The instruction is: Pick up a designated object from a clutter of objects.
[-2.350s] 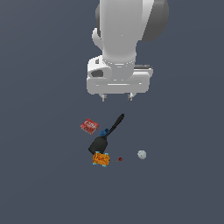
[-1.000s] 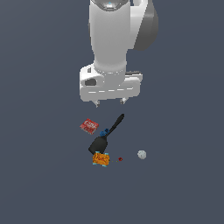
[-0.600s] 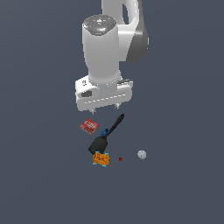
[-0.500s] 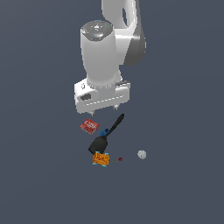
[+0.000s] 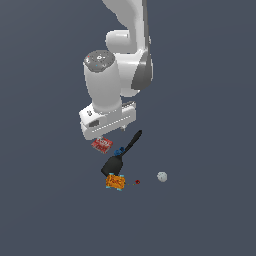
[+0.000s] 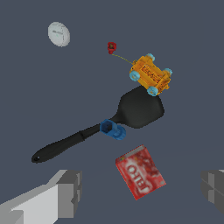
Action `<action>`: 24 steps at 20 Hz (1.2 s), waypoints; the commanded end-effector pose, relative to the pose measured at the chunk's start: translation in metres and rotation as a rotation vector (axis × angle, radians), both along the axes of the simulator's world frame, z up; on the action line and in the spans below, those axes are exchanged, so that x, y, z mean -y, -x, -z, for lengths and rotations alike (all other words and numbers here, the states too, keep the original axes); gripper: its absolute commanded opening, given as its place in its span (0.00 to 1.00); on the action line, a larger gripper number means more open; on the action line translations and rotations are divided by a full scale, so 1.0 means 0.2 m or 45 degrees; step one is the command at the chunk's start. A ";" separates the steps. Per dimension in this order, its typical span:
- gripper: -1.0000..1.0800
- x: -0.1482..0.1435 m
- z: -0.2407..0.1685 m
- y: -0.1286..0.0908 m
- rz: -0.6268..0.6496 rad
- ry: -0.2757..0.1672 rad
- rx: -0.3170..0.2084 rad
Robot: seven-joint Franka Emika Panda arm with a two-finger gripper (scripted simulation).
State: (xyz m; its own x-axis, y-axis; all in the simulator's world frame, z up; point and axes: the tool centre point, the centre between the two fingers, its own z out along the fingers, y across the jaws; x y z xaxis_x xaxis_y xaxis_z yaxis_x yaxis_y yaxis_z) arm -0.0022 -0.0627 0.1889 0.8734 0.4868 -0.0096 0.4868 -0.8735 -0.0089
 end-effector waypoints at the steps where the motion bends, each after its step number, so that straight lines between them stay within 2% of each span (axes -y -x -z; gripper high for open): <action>1: 0.96 0.04 0.06 0.01 -0.062 -0.002 0.002; 24: 0.96 0.33 0.55 0.23 -0.570 -0.002 0.016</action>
